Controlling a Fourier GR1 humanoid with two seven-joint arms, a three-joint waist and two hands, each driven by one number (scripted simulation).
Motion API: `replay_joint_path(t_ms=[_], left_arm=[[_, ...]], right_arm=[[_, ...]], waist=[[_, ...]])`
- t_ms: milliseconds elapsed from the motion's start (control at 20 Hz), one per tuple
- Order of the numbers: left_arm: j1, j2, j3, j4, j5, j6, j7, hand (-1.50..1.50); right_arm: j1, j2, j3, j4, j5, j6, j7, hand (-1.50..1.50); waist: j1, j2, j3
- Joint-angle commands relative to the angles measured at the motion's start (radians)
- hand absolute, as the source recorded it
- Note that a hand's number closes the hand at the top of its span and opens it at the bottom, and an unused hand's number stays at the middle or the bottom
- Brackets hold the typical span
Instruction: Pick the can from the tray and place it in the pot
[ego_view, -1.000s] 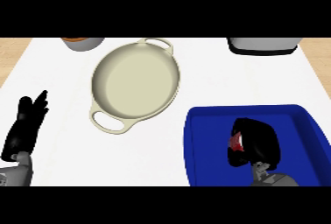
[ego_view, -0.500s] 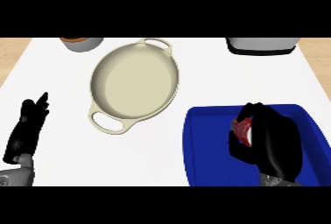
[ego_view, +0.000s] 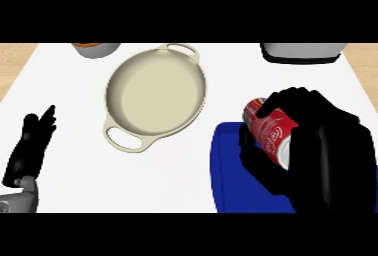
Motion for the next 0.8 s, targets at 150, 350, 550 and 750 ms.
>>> replay_joint_path(t_ms=[150, 350, 550, 750], left_arm=[[-0.01, 0.006, 0.02, 0.062, 0.007, -0.014, -0.06, 0.0], [-0.029, -0.027, -0.014, 0.023, -0.022, 0.015, -0.014, 0.0], [-0.041, 0.0, 0.003, 0.008, 0.0, -0.019, 0.009, 0.0], [-0.045, -0.014, 0.002, 0.082, -0.006, -0.012, -0.06, 0.0]], right_arm=[[-0.391, 0.043, -0.03, 0.101, -0.15, 0.186, 0.162, 1.5], [-0.543, 0.044, -0.059, 0.292, -0.279, 0.11, 0.252, 1.5], [-0.638, 0.044, -0.122, 0.518, -0.351, 0.03, 0.24, 1.5], [-0.751, 0.044, -0.088, 0.743, -0.421, -0.126, 0.274, 1.5]], waist=[[0.008, 0.002, -0.001], [0.013, 0.003, 0.0], [0.02, 0.006, 0.0], [0.033, 0.012, -0.002]])
